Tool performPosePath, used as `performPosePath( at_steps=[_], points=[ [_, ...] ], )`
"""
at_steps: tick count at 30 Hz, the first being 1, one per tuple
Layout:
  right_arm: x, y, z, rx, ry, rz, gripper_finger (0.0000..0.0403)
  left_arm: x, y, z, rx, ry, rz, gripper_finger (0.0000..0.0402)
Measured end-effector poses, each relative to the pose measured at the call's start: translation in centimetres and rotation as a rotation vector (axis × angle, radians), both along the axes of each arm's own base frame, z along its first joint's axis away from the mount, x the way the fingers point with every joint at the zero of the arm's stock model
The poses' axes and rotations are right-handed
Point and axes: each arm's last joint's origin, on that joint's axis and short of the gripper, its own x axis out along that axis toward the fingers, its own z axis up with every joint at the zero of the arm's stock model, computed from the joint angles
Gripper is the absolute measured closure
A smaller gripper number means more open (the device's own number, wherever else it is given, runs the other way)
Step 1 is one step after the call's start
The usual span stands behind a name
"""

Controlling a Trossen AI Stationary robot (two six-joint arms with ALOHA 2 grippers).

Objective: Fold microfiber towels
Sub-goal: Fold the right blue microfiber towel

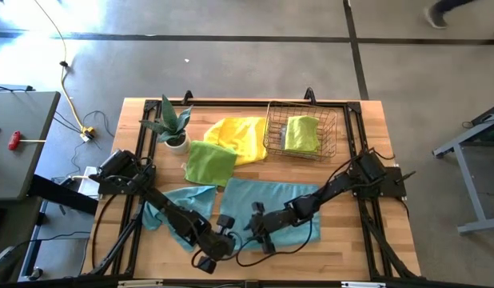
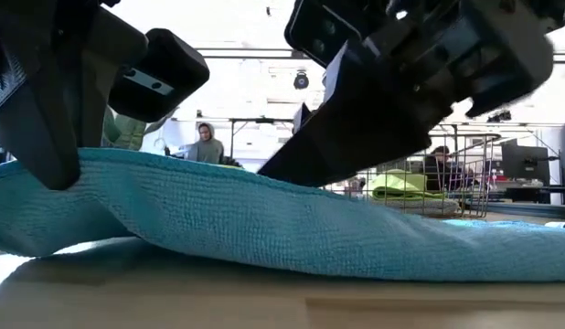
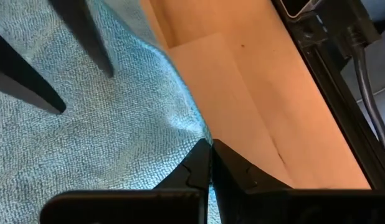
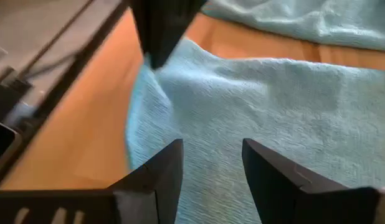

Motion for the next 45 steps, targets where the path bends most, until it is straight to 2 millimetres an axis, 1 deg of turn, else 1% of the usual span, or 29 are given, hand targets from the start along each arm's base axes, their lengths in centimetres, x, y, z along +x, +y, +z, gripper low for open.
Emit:
performPosePath(
  at_steps=[2,5,12,18,28,30,33,36,39,45],
  points=[
    [0.0,0.0,-0.1,-0.005,0.006,0.007,0.0256,0.0,-0.1,0.0,0.007,-0.004,0.002,0.0399],
    [-0.4,0.4,-0.2,0.02,0.044,0.07,0.0264,0.0,0.0,0.0,0.022,-0.012,0.012,0.0399],
    [-1.9,2.1,-1.0,0.091,0.19,0.194,0.0265,-0.1,0.1,0.0,0.037,-0.006,0.018,0.0399],
    [-2.9,3.4,-1.0,0.175,0.27,0.266,0.0265,-0.3,0.2,-0.2,0.053,0.011,0.022,0.0399],
    [-3.9,4.1,-1.0,0.261,0.409,0.238,0.0265,-0.3,0.2,-0.2,0.036,0.016,0.047,0.0399],
    [-4.2,4.1,-0.6,0.252,0.421,0.241,0.0265,-0.2,0.1,-0.1,0.002,0.023,0.064,0.0399],
    [-4.4,3.9,0.1,0.216,0.4,0.239,0.0265,0.1,-0.3,0.1,-0.102,0.014,0.097,0.0398],
    [-4.3,3.8,0.5,0.167,0.353,0.236,0.0265,0.3,-1.0,0.5,-0.175,-0.014,0.07,0.0388],
    [-4.3,3.6,0.4,0.142,0.345,0.226,0.0265,0.1,-1.7,0.7,-0.176,-0.044,0.022,0.0371],
    [-4.4,3.3,0.2,0.103,0.362,0.209,0.0265,0.0,-2.0,0.7,-0.194,-0.048,0.043,0.0323]
  ],
)
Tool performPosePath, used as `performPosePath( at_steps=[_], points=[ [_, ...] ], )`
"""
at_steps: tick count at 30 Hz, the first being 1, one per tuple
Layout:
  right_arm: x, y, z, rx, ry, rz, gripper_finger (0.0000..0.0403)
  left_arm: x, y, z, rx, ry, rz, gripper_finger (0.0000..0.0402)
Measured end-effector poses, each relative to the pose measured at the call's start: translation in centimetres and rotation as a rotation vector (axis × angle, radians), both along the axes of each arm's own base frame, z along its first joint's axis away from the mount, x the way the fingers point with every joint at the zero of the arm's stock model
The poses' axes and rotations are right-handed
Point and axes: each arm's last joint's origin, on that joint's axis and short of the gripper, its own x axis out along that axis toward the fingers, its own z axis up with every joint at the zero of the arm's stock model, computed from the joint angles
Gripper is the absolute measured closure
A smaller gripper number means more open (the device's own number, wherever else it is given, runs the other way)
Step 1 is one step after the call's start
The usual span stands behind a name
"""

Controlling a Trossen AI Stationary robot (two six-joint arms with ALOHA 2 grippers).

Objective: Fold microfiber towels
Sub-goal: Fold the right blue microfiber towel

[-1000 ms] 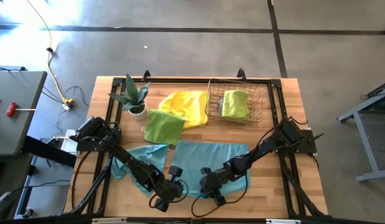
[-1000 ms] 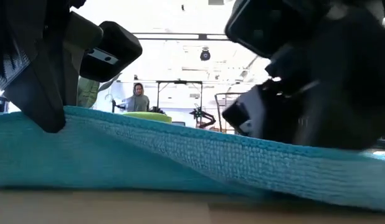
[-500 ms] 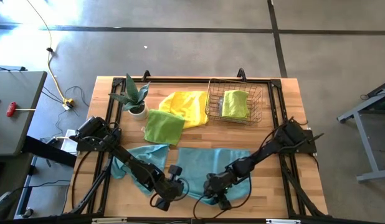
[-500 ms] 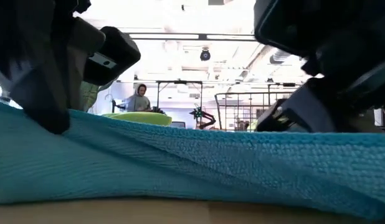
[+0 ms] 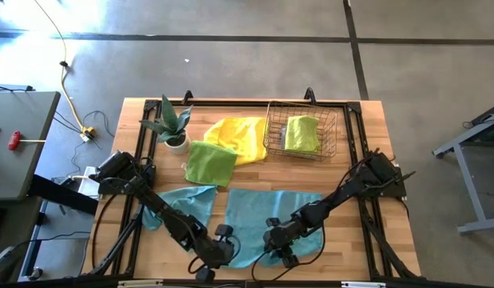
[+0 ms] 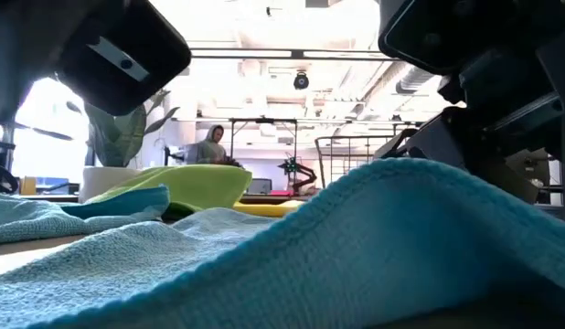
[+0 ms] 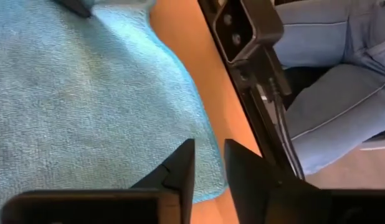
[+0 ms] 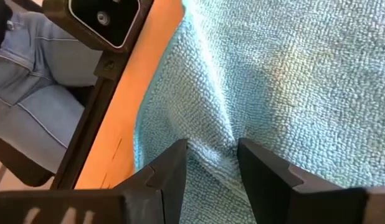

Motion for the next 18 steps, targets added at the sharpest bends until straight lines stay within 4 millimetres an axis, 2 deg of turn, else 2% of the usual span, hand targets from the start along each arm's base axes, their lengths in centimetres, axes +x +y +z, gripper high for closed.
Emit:
performPosePath(
  at_steps=[3,7,11,15,18],
  points=[
    [0.0,0.0,0.0,-0.006,-0.004,0.002,0.0265,0.0,0.1,0.0,0.025,-0.01,0.02,0.0302],
    [0.1,-0.1,0.0,-0.038,-0.025,0.001,0.0265,0.3,1.0,-0.3,0.153,-0.057,0.156,0.029],
    [0.1,-0.3,0.0,-0.105,-0.062,-0.018,0.0265,1.2,2.3,-1.9,0.229,-0.047,0.205,0.029],
    [0.1,-0.5,-0.1,-0.171,-0.082,-0.03,0.0265,1.9,3.1,-3.9,0.221,0.023,0.164,0.0298],
    [0.1,-0.5,-0.1,-0.156,-0.063,-0.056,0.0265,2.4,3.6,-4.6,0.189,0.05,0.165,0.0305]
  ],
)
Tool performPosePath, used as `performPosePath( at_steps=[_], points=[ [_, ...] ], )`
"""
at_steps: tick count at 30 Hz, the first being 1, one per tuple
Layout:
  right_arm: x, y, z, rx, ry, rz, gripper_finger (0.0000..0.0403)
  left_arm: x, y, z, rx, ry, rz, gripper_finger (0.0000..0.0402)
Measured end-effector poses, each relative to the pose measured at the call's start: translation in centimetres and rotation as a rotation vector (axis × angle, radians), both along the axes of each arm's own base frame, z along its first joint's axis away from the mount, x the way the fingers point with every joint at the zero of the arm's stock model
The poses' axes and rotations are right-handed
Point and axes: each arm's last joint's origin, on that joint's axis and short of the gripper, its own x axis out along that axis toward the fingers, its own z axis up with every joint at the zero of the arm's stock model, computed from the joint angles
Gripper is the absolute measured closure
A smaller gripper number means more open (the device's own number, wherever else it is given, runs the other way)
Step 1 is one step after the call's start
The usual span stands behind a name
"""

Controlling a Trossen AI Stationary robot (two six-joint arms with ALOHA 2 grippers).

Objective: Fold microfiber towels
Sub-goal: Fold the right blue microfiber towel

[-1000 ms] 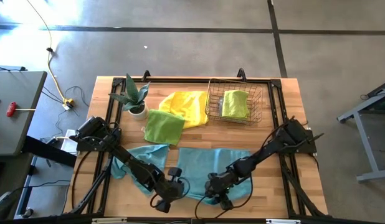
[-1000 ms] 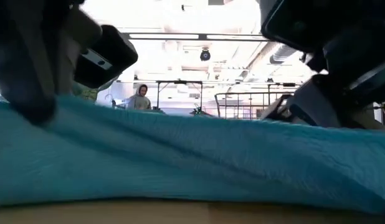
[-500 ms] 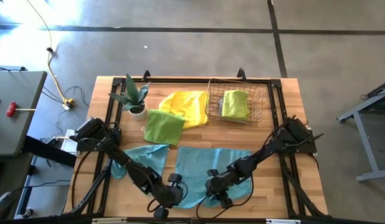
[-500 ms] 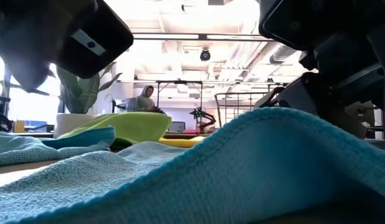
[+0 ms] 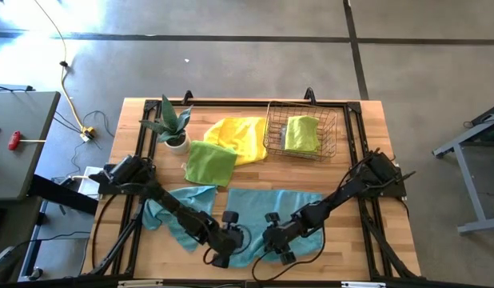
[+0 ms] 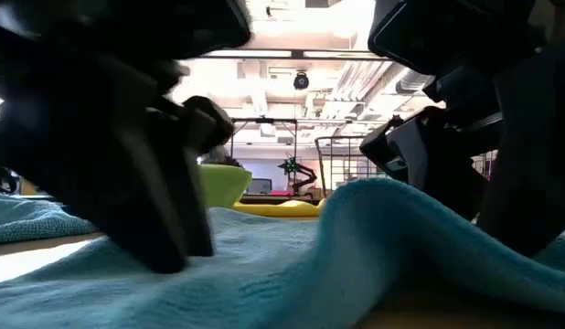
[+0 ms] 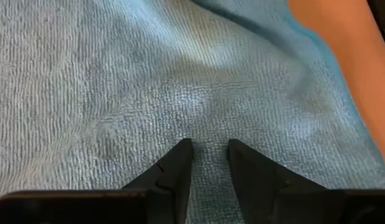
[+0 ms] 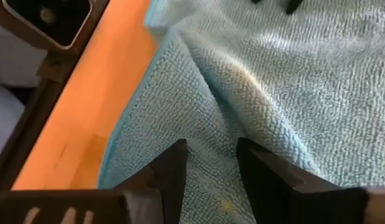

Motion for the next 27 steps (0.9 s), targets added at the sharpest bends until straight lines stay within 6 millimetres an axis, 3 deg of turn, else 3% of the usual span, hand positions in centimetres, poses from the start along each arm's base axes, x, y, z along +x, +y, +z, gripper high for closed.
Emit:
performPosePath(
  at_steps=[27],
  points=[
    [-4.6,5.3,0.0,0.13,0.165,-0.102,0.0265,-0.2,0.8,-0.5,0.007,0.079,-0.015,0.0316]
  ],
)
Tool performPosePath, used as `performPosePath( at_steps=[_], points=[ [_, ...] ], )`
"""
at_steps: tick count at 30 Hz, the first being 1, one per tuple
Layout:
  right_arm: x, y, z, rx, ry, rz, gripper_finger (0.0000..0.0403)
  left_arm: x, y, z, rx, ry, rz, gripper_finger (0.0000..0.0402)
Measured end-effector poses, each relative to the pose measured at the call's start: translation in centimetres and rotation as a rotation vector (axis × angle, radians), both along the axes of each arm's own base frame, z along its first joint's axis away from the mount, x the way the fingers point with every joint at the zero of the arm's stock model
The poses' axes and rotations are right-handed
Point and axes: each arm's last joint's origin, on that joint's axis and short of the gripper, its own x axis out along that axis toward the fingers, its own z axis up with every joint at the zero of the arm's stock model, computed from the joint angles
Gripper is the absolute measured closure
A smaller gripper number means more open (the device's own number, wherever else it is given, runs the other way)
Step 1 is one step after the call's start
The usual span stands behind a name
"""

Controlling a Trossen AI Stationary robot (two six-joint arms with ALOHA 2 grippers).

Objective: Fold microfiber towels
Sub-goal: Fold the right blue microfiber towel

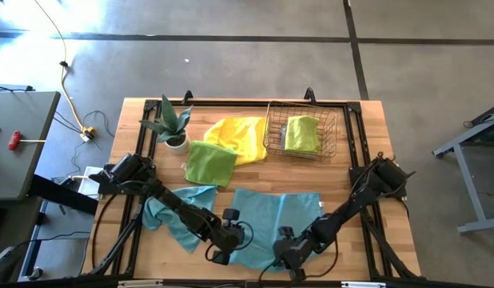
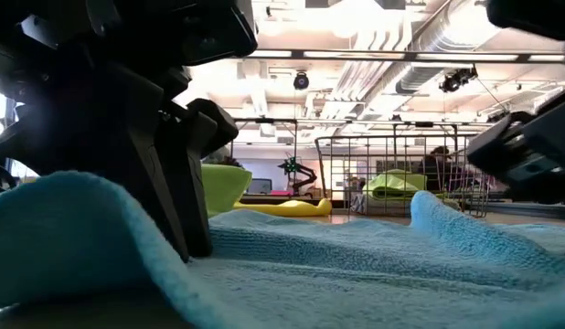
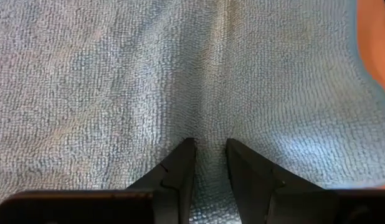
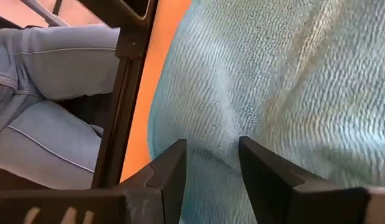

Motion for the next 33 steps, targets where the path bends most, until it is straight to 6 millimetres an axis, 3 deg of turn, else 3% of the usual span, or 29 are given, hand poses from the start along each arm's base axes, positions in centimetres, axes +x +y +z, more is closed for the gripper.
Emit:
performPosePath(
  at_steps=[9,17,26,33],
  points=[
    [-0.8,-1.6,2.9,-0.169,-0.075,-0.063,0.0264,0.1,0.3,0.0,-0.012,0.004,0.015,0.0316],
    [-2.3,-2.5,2.1,-0.246,0.095,-0.118,0.0249,0.0,0.2,-0.1,-0.027,0.012,0.016,0.0316],
    [-3.9,-1.1,2.5,-0.13,0.219,-0.163,0.0249,0.0,0.2,-0.1,-0.027,0.014,0.017,0.0316],
    [-6.0,-1.0,4.9,-0.113,0.239,-0.239,0.0249,0.3,0.9,0.0,-0.036,0.016,0.035,0.0316]
  ],
)
